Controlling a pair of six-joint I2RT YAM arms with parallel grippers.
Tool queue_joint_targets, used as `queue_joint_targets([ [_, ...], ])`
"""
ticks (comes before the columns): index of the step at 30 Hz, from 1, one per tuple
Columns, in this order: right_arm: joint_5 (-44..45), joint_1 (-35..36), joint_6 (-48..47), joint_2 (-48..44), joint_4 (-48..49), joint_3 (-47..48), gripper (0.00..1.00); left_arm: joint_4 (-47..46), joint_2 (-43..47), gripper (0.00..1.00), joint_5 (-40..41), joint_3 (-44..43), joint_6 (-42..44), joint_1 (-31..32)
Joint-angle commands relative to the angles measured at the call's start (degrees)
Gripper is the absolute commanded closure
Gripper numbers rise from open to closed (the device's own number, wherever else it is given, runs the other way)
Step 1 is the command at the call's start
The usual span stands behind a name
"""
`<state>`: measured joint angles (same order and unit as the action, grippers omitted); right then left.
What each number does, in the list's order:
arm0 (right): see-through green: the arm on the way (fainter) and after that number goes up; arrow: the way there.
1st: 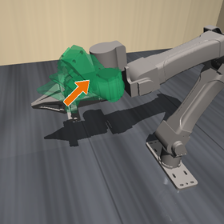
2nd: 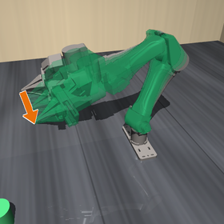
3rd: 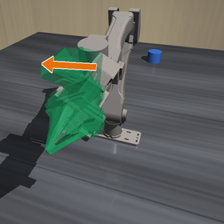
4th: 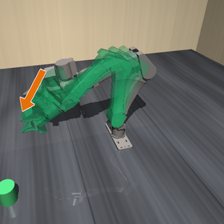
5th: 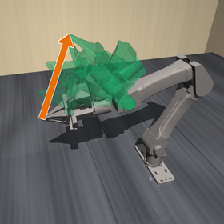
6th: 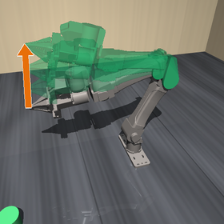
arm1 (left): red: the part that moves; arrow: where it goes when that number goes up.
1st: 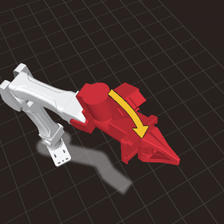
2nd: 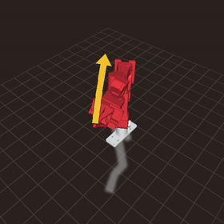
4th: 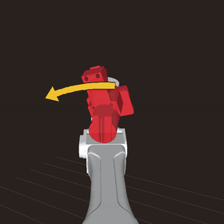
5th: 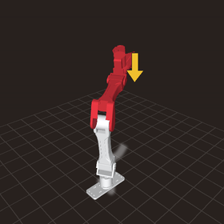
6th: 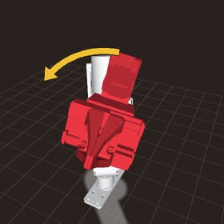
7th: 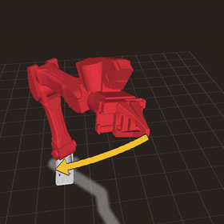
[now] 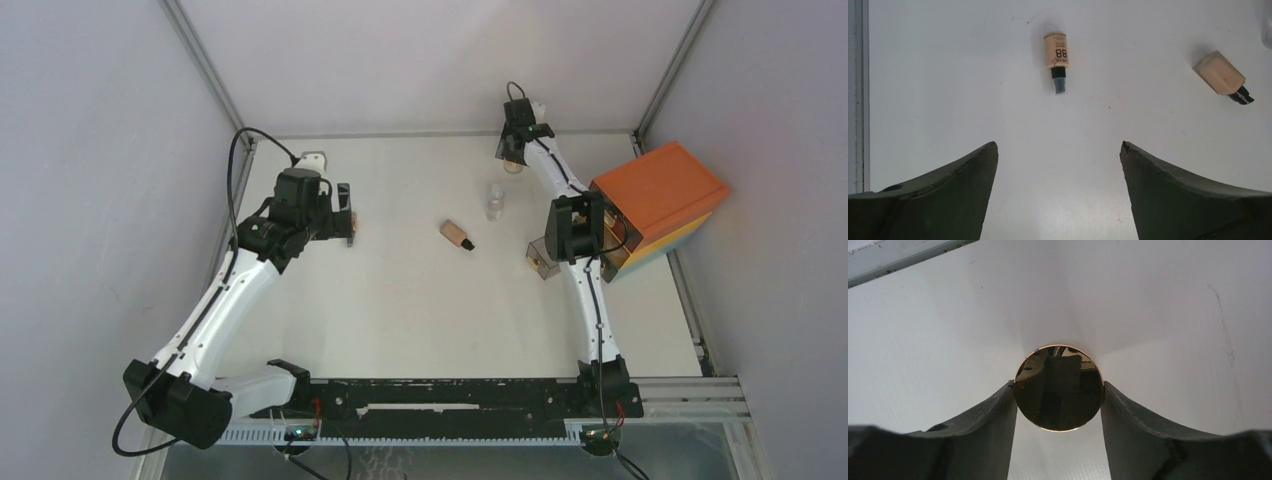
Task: Organize the makeup
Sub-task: Pick up the makeup from the center of the board, then place the makeup in the drawer.
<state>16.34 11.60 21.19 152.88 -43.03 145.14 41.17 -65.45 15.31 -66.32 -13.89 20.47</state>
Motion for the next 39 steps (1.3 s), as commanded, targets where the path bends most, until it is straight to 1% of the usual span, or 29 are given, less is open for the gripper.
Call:
queue_joint_targets([
  [1, 0.6, -0.35, -0.76, -0.85, 2.56, 1.33, 0.41, -2.56, -0.45, 0.05, -0.08, -1.7, 1.3, -0.52],
  [4, 0.8, -0.22, -0.38, -3.26, 2.58, -0.07, 0.52, -2.58, -0.58, 0.04, -0.19, -1.78, 1.4, -0.67],
  [6, 0.95, 0.12, -0.52, -7.27, 4.51, -4.19, 0.56, -2.58, -0.44, 0.04, -0.19, -1.86, 1.41, -0.7],
  [7, 1.01, 0.44, -0.53, -9.85, 5.9, -8.3, 0.57, -2.55, -0.44, 0.05, -0.27, -1.94, 1.48, -0.74],
  [11, 0.73, 2.07, -0.91, -20.68, 10.36, -20.21, 0.59, -2.63, -0.08, 0.04, -0.58, -2.05, 1.42, -0.81],
  [16, 1.02, 4.14, -0.26, -32.29, 9.93, -32.74, 0.61, -2.85, 1.13, 0.05, -1.84, -1.79, 1.08, -0.79],
  [20, -0.79, 4.49, 1.42, -44.49, 11.84, -47.91, 0.62, -2.93, 3.56, 0.05, -3.27, -0.9, 0.89, -0.79],
  [23, -0.95, 4.27, 2.85, -55.94, 12.4, -60.28, 0.63, -2.98, 5.52, 0.05, -3.91, 0.01, 0.85, -0.78],
  [26, -0.54, 3.98, 4.38, -65.82, 11.07, -71.99, 0.63, -3.37, 6.92, 0.05, -5.04, 0.87, 0.73, -0.81],
  [30, -0.08, 3.5, 5.57, -76.39, 8.0, -81.84, 0.63, -3.6, 7.47, 0.05, -6.6, 1.1, 0.09, -0.78],
  [34, -2.1, 1.6, 5.34, -81.13, 7.93, -88.33, 0.63, -4.86, 8.25, 0.05, -8.43, 2.3, -1.01, -0.79],
  [39, -3.69, 0.1, 4.17, -80.74, 11.21, -92.02, 0.64, -5.56, 10.32, 0.05, -9.42, 3.95, -2.67, -0.84],
])
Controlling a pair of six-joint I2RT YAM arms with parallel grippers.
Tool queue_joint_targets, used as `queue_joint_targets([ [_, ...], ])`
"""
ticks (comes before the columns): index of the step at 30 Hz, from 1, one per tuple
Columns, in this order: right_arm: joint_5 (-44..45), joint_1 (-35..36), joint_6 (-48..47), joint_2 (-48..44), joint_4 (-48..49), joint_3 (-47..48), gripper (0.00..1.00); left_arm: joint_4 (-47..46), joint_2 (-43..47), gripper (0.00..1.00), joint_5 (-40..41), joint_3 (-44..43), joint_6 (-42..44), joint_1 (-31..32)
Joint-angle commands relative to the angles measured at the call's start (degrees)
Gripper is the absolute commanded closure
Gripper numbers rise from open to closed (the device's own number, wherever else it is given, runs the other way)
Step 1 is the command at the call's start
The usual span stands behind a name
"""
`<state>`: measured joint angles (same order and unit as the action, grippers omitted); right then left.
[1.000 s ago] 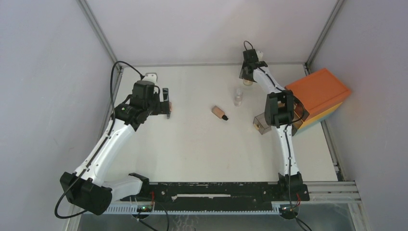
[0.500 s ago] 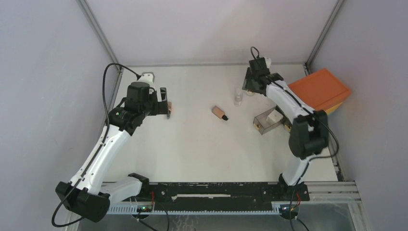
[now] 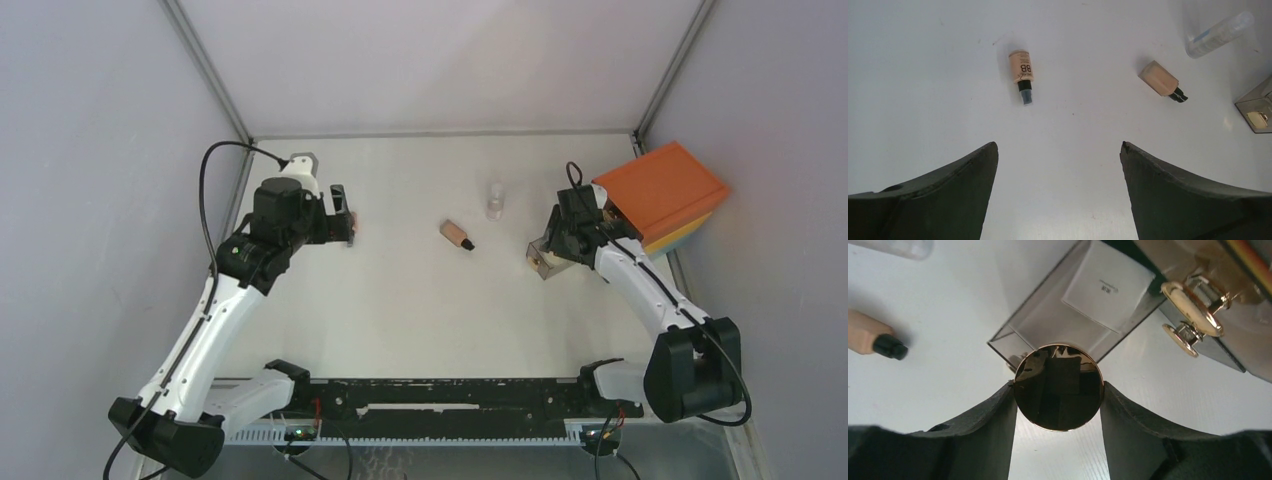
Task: Organize the makeup
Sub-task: Place the makeup in the drawer.
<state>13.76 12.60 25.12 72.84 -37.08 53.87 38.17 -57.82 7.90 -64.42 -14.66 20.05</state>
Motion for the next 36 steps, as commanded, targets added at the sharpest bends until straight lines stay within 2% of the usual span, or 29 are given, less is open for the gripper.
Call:
queue_joint_targets([
  [1, -1.1, -1.17, 0.04, -0.24, 5.87, -0.93, 0.64, -2.72, 3.14, 0.05, -2.02, 2.44, -2.14, -0.34],
  [23, -0.1, -2.05, -0.66, 7.5, 12.7, -1.03, 0.65, -2.53, 5.93, 0.05, -2.32, 3.95, -3.71, -0.3],
  [25, -0.15, -2.06, -0.69, 8.54, 12.35, -1.0, 0.61, -2.58, 5.92, 0.05, -2.29, 4.04, -3.71, -0.28],
  [28, 0.18, -1.96, -0.71, 8.56, 11.15, -1.13, 0.35, -2.59, 5.88, 0.05, -2.32, 4.13, -3.71, -0.33],
  [30, 1.14, -1.92, -0.61, 6.67, 9.7, -1.05, 0.27, -2.66, 5.93, 0.05, -2.22, 4.05, -3.63, -0.31],
  [33, 2.17, -1.67, -0.78, 2.62, 8.15, -1.03, 0.26, -2.66, 5.86, 0.05, -2.24, 3.9, -3.63, -0.29],
  [36, 1.62, -1.4, -1.27, 0.71, 7.93, -1.04, 0.35, -2.97, 5.57, 0.05, -2.48, 3.69, -3.63, -0.29],
])
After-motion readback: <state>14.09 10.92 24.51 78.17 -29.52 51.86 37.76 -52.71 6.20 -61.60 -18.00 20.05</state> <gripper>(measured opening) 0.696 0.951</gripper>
